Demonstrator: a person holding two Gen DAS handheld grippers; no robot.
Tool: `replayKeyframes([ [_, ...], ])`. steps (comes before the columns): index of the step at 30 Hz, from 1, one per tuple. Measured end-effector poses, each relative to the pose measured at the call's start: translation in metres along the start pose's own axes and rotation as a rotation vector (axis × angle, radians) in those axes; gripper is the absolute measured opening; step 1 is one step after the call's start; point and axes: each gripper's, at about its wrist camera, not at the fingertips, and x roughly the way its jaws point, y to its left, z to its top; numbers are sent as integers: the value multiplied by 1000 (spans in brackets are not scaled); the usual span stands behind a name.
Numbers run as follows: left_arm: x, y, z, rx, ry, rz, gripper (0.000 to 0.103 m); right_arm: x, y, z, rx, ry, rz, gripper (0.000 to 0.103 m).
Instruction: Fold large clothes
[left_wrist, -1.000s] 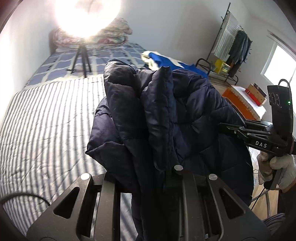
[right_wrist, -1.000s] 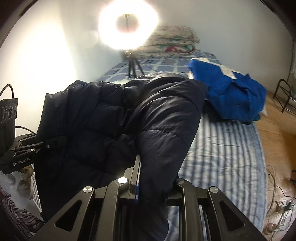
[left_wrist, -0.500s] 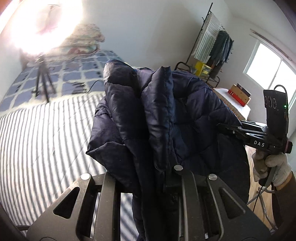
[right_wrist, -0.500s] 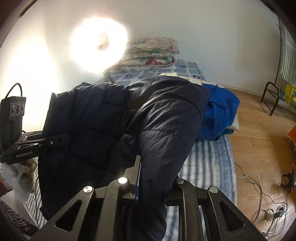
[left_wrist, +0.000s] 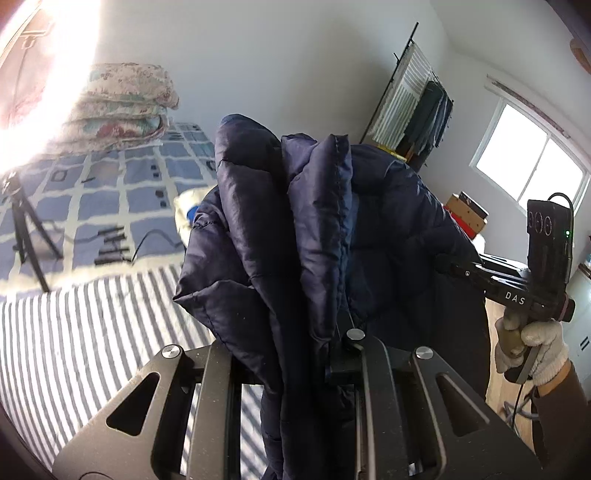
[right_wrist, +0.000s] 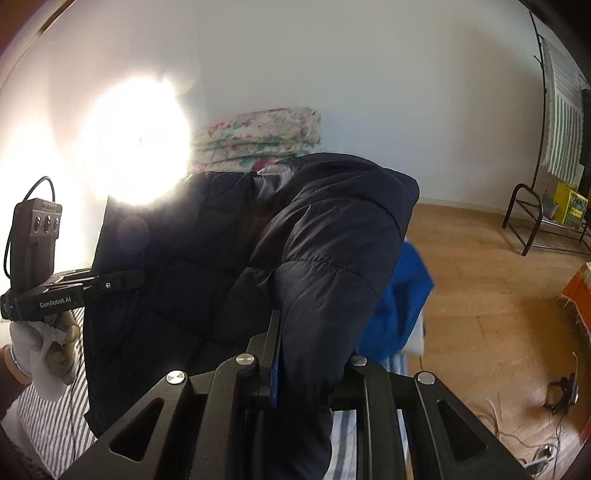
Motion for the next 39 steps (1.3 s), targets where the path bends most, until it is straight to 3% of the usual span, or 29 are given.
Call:
replayKeyframes([
  [10, 46, 16, 62, -3, -60, 38, 16, 52, -41, 67, 5, -34, 18, 16],
  [17, 89, 22, 86, -7, -70, 63, 16, 96, -73, 90, 28, -38, 18, 16],
  [27, 141, 47, 84, -73, -43, 71, 16, 158, -106, 81, 24, 34, -8, 16],
  [39, 164, 75, 73, -121, -4, 54, 21, 198, -124, 76, 23, 97, -24, 17],
])
